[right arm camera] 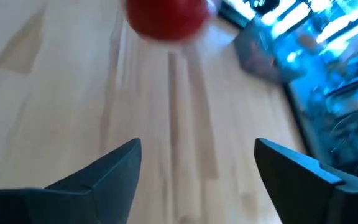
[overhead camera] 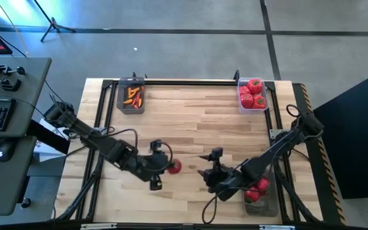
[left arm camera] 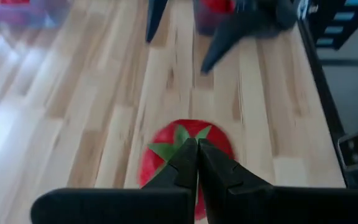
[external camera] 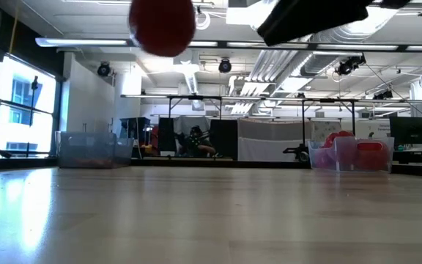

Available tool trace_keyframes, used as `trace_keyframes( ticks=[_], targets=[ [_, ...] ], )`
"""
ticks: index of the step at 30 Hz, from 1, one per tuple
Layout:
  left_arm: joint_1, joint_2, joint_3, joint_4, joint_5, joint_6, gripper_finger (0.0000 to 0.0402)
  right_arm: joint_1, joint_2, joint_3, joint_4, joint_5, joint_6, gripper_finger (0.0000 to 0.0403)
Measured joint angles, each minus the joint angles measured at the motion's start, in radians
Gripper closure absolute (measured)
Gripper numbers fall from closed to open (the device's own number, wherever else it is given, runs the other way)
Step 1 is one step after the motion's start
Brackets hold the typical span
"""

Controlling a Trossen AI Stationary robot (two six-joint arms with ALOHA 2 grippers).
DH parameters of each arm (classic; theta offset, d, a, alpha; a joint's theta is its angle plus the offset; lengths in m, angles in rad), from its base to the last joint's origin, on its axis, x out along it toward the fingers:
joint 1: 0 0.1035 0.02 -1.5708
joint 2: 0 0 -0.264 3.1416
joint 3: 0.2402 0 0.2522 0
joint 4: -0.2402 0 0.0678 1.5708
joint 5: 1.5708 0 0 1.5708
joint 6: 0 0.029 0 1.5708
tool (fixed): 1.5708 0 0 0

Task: Sort produce into baskets
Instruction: Put the tomato into the bottom black bin

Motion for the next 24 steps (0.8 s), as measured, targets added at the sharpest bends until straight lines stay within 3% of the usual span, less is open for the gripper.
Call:
trace_keyframes(
  ticks=[12, 17, 24],
  targets=[
    [0.085, -0.003, 0.000, 0.257, 0.012, 0.158, 0.0401, -0.004, 0.000, 0.000, 0.267, 0.191, -0.469, 0.0091],
    [0.102, -0.010, 0.000, 0.354, 0.028, 0.215, 0.0401, -0.004, 0.000, 0.000, 0.317, 0.224, -0.576, 0.0090],
    [0.116, -0.015, 0.000, 0.467, 0.031, 0.276, 0.0401, 0.006, 0.000, 0.000, 0.439, 0.347, -0.708, 0.0090]
  ],
)
